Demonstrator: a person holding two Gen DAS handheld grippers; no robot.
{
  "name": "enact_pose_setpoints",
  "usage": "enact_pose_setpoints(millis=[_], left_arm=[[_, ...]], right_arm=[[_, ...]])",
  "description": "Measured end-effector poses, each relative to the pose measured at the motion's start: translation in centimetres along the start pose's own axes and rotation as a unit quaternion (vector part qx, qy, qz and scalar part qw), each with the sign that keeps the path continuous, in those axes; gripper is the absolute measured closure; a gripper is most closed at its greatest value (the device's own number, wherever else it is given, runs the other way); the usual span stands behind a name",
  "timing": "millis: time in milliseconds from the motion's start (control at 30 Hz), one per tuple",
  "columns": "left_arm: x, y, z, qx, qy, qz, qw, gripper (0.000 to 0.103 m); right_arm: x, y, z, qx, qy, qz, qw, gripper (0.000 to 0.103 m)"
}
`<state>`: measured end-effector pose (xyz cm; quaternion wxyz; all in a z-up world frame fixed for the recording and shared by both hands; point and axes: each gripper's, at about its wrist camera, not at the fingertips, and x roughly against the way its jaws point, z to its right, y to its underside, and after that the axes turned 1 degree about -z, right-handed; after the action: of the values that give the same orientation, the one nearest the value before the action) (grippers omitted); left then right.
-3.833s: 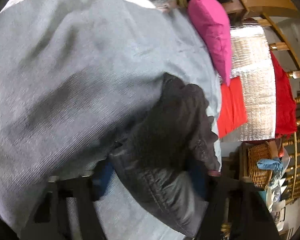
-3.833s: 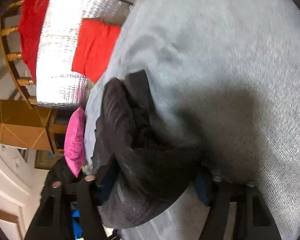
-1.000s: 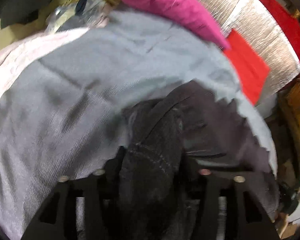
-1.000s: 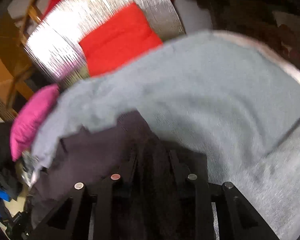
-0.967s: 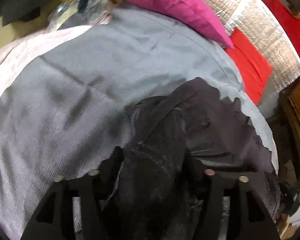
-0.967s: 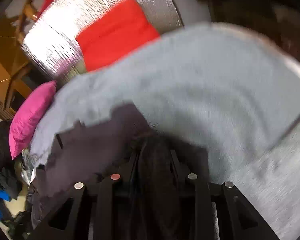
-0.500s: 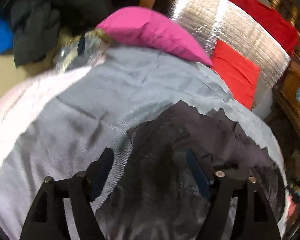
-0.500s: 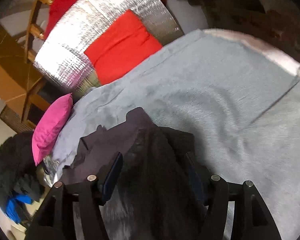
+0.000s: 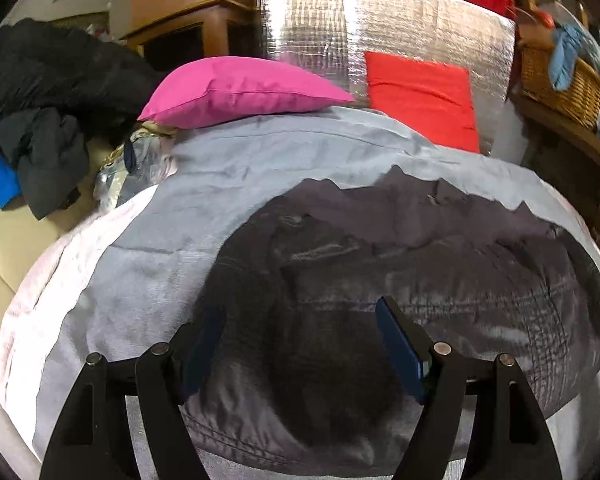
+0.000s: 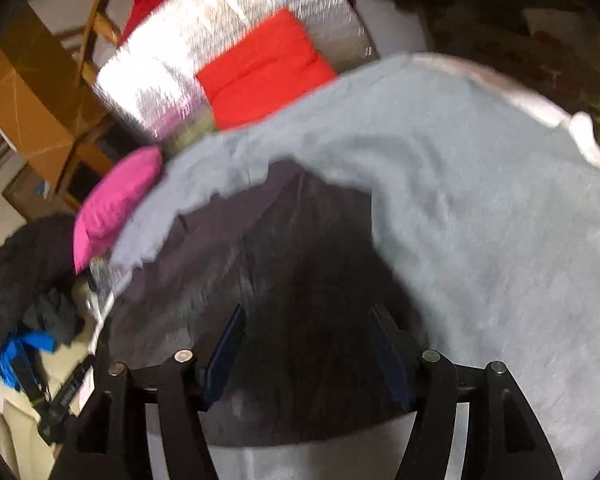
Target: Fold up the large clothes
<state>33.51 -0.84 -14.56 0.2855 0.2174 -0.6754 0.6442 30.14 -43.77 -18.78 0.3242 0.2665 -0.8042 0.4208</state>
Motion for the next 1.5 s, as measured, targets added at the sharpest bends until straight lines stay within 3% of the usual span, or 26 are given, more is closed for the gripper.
enact_pose_setpoints(millis=[167,567,867,1100,1200,1300,1400,1500], left_arm=[[-0.5,0.0,0.5,-0.009,-0.009,-0.004,0.9999,0.026],[-0.9,0.0,0.6,-0.015,-0.02,-0.005,0.9997,0.026],[-1.7,0.4,0.9,-0.027,-0.032,-0.018,0.999,0.026],[-2.5,0.5,0.2,-0.031,-0.034,-0.038,0.9982,0.026],[-1.3,-0.3,-1.9,-0.004,-0.021,-0.021,0.9995,0.025],[-0.5,-0.6,-5.4,0.053,-0.01,-0.009,0.9985,0.014],[-1.2,-0.4,-8.9,0.118,0.019,-0.033,0.9923,0.014],[-3.0,0.4,-11.3,0.174,0.056,-0.079,0.9799,0.014]], right_arm=[[-1.2,-0.5,0.2,0.004,0.01,-0.018,1.0,0.036],[0.7,-1.8,-0.5,0.003,-0.02,0.034,0.999,0.038],[-2.9,-1.1,-1.7,0.021,0.018,-0.014,1.0,0.042],[-2.0,-1.6,-1.0,0.012,-0.007,-0.01,1.0,0.042],[0.6,-2.2,0.3,0.001,-0.032,0.031,0.999,0.042],[2.7,-3.1,3.2,-0.039,-0.039,0.064,0.996,0.039],[2.6,-3.8,7.0,-0.106,-0.048,0.051,0.992,0.038],[1.1,-4.0,9.8,-0.157,-0.077,0.014,0.984,0.038]])
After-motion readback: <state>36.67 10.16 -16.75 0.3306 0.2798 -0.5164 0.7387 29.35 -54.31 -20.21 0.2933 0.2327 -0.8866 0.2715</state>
